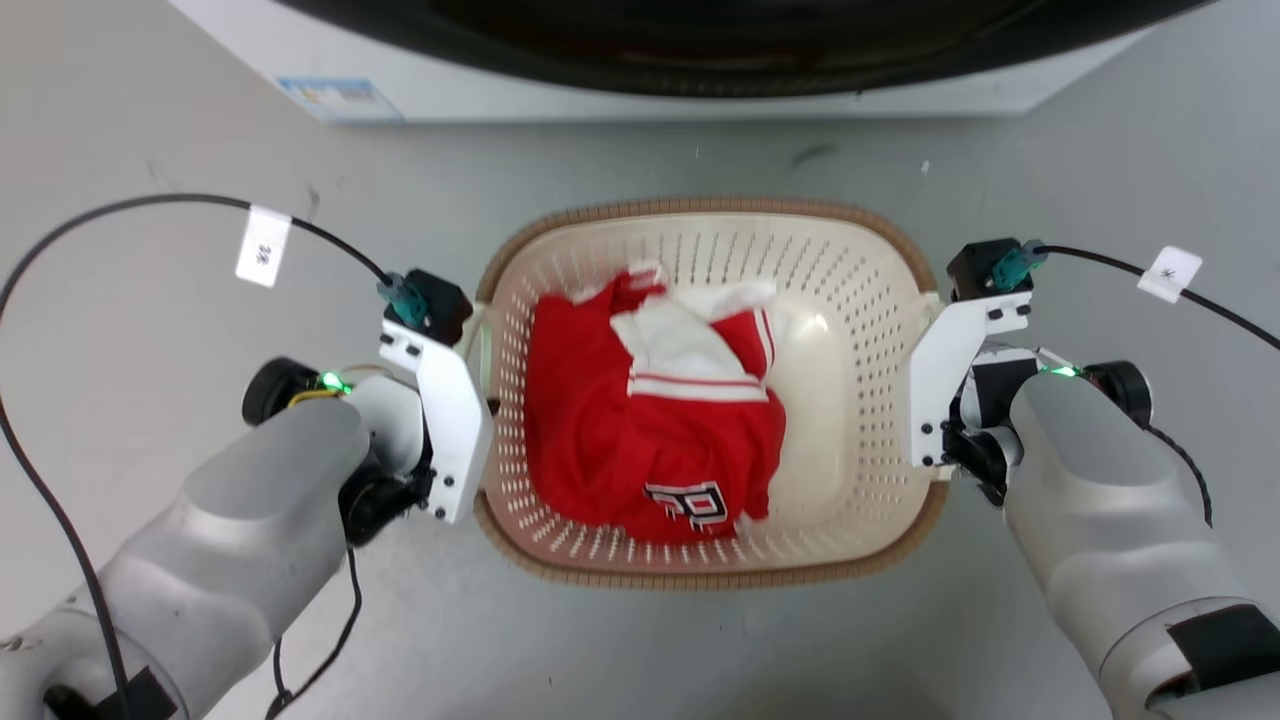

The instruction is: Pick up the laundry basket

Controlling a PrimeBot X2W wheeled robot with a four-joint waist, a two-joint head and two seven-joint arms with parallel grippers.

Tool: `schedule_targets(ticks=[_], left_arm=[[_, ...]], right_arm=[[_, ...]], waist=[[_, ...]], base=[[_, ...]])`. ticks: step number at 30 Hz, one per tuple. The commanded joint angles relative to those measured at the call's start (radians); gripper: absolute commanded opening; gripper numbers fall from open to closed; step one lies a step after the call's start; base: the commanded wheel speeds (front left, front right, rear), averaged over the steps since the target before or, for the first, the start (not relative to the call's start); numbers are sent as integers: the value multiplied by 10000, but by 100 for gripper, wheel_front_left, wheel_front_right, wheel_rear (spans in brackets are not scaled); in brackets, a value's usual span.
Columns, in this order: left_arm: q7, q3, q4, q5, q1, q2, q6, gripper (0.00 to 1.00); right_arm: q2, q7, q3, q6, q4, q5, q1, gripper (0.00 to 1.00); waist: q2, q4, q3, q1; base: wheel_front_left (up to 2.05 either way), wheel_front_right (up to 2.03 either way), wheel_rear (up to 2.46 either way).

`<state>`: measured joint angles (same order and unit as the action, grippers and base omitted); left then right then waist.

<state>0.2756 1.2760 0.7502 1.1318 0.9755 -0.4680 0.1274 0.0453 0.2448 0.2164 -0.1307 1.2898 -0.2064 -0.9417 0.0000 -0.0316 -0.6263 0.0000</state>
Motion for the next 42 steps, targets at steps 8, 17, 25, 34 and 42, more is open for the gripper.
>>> schedule_targets(ticks=[8,17,25,34,42], left_arm=[[1425,66,-1141,148,-978,-670,76,0],[2493,61,-1784,644,-1621,-1033,79,0],[3283,58,-1872,1029,-1885,-1051,79,0],[3913,54,-1439,1412,-2094,-1076,66,0],[4253,59,-1297,1585,-2317,-1017,66,0]], right_arm=[[86,1920,1269,-2,-337,-878,518,0],[75,3734,2411,-16,-790,-1801,1156,0],[65,4237,2842,-24,-896,-2350,1631,0],[99,4421,3079,-22,-855,-2870,2042,0],[103,4418,3244,-22,-705,-3128,2180,0]], waist=[[0,-135,2297,0],[0,-142,4103,0],[0,-123,5468,0],[0,-199,6228,0],[0,-211,6495,0]], base=[[0,0,0],[0,0,0],[0,0,0],[0,0,0],[0,0,0]])
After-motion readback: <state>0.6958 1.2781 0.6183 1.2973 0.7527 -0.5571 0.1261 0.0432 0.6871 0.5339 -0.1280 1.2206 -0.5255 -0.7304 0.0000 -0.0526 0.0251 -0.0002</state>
